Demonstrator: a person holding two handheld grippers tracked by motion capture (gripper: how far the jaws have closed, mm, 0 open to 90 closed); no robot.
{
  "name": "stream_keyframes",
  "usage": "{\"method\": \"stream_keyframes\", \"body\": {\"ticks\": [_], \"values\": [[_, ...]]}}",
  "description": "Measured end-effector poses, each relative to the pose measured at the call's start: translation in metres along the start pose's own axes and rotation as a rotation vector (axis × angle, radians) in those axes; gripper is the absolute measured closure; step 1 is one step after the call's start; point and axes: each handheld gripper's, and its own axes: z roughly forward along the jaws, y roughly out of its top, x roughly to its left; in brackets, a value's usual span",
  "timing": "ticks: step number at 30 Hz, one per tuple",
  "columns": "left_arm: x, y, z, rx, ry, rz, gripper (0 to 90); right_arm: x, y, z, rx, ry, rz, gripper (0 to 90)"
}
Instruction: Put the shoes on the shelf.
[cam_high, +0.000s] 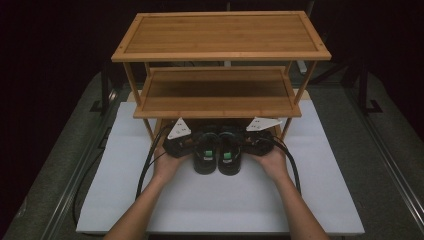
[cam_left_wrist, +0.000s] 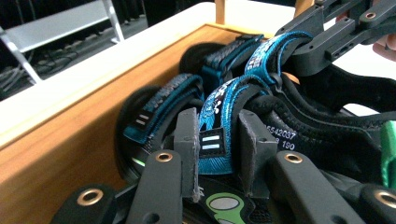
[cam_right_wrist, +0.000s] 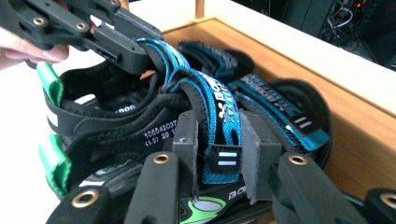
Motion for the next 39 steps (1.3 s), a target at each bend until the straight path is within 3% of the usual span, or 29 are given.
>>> {"method": "stream_keyframes", "body": {"ticks": [5, 8, 11, 13, 18, 22, 28, 33, 36, 39], "values": [[-0.001, -0.003, 0.0, -0.005, -0.013, -0.002, 71.3, -0.001, -0.001, 0.0, 0.005, 0.01, 0.01, 68.9], [0.001, -0.002, -0.001, -0.011, -0.012, -0.015, 69.1, 0.0, 0.0, 0.0, 0.002, -0.001, 0.004, 64.0], [0.002, -0.001, -0.006, -0.019, -0.01, -0.043, 55.3, 0.001, 0.003, -0.005, -0.008, -0.005, 0.033, 52.6], [0.003, 0.001, -0.01, -0.025, -0.017, -0.058, 48.5, 0.003, 0.005, -0.011, -0.019, 0.003, 0.043, 50.7], [-0.001, 0.003, -0.027, -0.012, -0.049, -0.079, 41.2, 0.011, 0.007, -0.03, -0.044, -0.007, 0.051, 44.3], [-0.007, -0.001, -0.041, 0.006, -0.033, -0.064, 37.3, 0.017, 0.0, -0.045, -0.007, -0.024, 0.06, 39.9], [-0.015, -0.019, -0.047, 0.076, -0.032, -0.076, 27.0, 0.027, -0.026, -0.048, 0.078, -0.035, 0.081, 34.1], [-0.027, -0.034, -0.036, 0.15, -0.05, -0.059, 18.1, 0.037, -0.041, -0.035, 0.138, -0.031, 0.081, 29.5], [-0.035, -0.039, -0.025, 0.225, -0.045, -0.001, 15.9, 0.044, -0.048, -0.021, 0.192, -0.045, 0.073, 27.3], [-0.04, -0.044, -0.014, 0.262, -0.028, 0.024, 16.0, 0.051, -0.05, -0.009, 0.218, -0.054, 0.062, 27.9]]}}
